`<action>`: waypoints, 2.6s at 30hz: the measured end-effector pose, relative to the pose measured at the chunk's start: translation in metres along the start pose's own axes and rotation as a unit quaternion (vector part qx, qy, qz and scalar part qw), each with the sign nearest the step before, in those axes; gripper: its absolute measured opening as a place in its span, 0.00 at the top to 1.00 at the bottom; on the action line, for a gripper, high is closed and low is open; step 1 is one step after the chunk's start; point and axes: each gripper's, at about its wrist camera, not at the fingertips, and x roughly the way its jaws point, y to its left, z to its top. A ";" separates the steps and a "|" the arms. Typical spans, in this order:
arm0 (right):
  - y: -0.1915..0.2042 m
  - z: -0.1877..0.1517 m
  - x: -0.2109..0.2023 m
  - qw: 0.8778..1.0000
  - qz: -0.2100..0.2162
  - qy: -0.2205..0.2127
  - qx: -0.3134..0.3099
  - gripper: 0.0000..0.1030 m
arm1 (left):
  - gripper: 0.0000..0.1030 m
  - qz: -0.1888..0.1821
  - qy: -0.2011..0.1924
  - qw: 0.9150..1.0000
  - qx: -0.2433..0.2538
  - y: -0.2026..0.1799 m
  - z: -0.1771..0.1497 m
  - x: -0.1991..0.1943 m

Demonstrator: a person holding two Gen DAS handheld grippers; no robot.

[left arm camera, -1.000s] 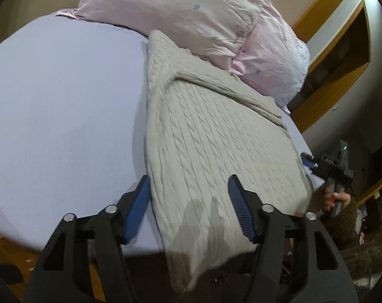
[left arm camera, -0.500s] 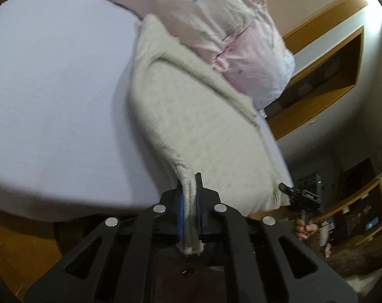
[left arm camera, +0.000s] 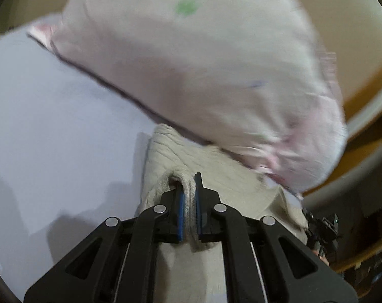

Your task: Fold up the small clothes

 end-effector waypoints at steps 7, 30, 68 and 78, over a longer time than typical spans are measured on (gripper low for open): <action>-0.035 0.007 -0.002 0.991 0.084 -0.032 0.102 0.86 | 0.93 -0.027 0.027 0.999 -0.014 0.014 0.015 0.026; -0.002 0.003 -0.018 0.990 0.118 -0.078 -0.001 0.06 | 0.29 -0.032 0.071 0.997 0.003 0.018 -0.040 -0.016; 0.027 0.023 -0.062 0.993 -0.034 -0.036 -0.110 0.02 | 0.12 -0.177 0.111 0.967 0.148 -0.262 -0.091 0.101; 0.008 0.012 -0.022 0.986 -0.124 0.052 -0.103 0.02 | 0.12 -0.055 0.189 0.974 0.110 -0.204 -0.111 0.155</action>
